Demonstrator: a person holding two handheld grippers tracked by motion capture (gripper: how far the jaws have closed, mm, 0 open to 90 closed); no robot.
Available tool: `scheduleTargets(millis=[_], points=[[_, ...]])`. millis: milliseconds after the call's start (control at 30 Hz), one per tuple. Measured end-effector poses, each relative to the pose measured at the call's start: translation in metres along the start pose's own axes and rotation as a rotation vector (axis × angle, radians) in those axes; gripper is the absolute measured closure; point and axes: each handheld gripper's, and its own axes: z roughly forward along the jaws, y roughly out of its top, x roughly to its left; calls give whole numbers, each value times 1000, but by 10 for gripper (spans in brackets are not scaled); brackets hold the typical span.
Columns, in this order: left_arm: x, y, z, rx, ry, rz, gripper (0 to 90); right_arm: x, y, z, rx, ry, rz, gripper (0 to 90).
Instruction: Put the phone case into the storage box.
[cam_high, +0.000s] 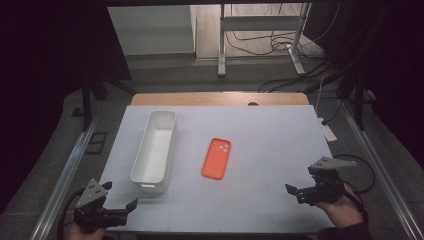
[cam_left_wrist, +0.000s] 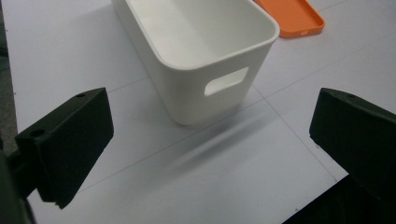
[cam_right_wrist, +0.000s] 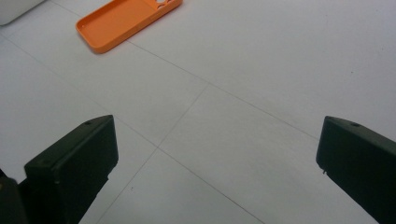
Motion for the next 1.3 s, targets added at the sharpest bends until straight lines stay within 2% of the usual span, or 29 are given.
scheduleTargets(millis=[333,433,700,900,1033,1300], points=[[0,0,0,1,0,1,4,0,9,7,11,-1,-26,0],[-1,0,0,1,0,7,5,1,12,10,13,15,-40,0],[-1,0,0,1,0,9,5,1,16,16,24,21,-50,0],[0,0,0,2,-3,7,5,3,21,23,26,36,-78,0],[0,0,0,3,-4,8,5,4,24,27,34,46,-63,0],[0,0,0,3,-6,9,5,5,30,35,30,55,-68,0]])
